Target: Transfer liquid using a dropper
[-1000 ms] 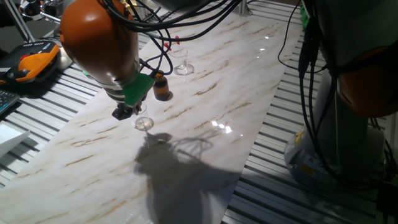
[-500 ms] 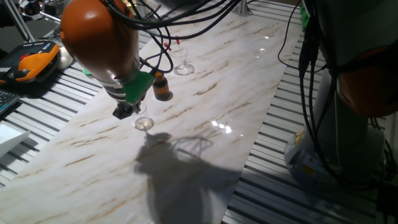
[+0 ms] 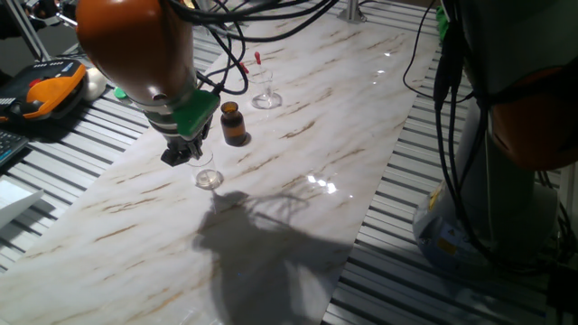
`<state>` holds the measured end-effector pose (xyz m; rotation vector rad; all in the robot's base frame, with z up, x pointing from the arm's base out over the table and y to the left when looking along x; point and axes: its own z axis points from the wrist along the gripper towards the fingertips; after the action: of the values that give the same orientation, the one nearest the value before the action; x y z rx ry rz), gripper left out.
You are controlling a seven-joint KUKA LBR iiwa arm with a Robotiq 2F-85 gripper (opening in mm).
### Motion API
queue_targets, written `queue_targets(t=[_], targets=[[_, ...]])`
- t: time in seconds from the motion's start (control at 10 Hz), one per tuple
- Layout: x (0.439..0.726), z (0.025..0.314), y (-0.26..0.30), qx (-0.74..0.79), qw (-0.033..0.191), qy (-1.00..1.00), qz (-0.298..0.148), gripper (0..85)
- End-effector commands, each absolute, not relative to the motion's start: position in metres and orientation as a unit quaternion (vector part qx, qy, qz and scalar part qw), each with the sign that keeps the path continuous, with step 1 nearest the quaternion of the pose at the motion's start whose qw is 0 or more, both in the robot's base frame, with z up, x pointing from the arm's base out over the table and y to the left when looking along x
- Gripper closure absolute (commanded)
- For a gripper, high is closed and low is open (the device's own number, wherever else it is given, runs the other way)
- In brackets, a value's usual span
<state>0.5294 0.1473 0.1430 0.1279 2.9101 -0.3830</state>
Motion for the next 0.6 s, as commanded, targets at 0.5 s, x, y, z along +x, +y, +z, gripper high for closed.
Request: queue_targets(t=[0.5], targets=[[0.53, 0.1398, 0.1472, 0.044, 0.106, 0.985, -0.132, 85.0]])
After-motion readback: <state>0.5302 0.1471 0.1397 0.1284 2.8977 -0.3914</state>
